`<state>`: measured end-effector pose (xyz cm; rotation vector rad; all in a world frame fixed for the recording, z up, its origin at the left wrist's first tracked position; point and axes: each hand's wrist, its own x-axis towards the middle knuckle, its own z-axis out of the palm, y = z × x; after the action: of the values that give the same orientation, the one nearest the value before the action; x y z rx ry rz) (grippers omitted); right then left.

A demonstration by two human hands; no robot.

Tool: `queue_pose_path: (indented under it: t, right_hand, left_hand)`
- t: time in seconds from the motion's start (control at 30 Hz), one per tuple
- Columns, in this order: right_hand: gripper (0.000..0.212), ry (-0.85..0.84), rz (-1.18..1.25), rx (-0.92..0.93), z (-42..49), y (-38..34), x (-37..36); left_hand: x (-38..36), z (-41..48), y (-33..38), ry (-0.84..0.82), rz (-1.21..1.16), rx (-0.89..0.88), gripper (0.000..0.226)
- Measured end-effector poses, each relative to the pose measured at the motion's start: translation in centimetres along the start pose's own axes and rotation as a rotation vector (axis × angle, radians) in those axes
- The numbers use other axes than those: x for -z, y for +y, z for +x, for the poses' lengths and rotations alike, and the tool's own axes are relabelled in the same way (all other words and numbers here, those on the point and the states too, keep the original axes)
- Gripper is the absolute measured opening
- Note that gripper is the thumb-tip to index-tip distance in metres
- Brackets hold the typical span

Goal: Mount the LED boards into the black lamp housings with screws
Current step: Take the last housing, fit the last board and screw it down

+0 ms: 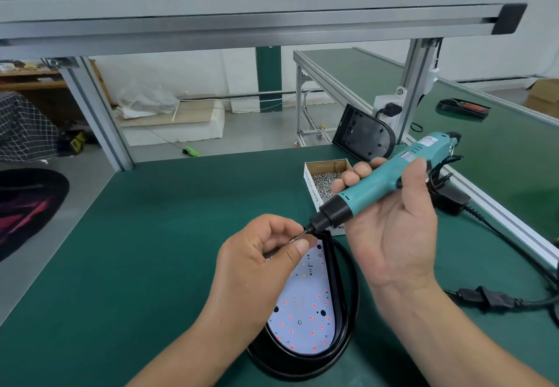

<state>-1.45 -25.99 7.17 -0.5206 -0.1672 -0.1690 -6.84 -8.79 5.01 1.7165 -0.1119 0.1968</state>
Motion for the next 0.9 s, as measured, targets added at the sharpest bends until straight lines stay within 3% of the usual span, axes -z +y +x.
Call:
queue_pose_path:
  t: [0.43,0.67,0.77,0.83,0.9]
  right_hand:
    - [0.041,0.023,0.024,0.008,0.0,0.3,0.3]
    - [0.043,0.042,0.039,0.031,0.7,-0.1,0.9]
    - [0.043,0.051,0.009,0.048,1.1,-0.1,1.1]
    - [0.041,0.056,-0.019,0.057,1.3,0.1,1.3]
    - [0.039,0.051,-0.048,0.053,1.4,0.4,1.3]
  left_hand:
    - [0.1,0.0,-0.4,-0.022,0.045,-0.022,0.04]
    - [1.7,0.3,0.5,-0.012,0.329,-0.151,0.063]
    - [4.4,2.1,0.7,-0.05,0.561,0.04,0.086]
    - [5.4,2.8,0.7,-0.216,0.642,0.259,0.096]
    - [5.1,2.8,0.6,-0.36,0.599,0.352,0.094]
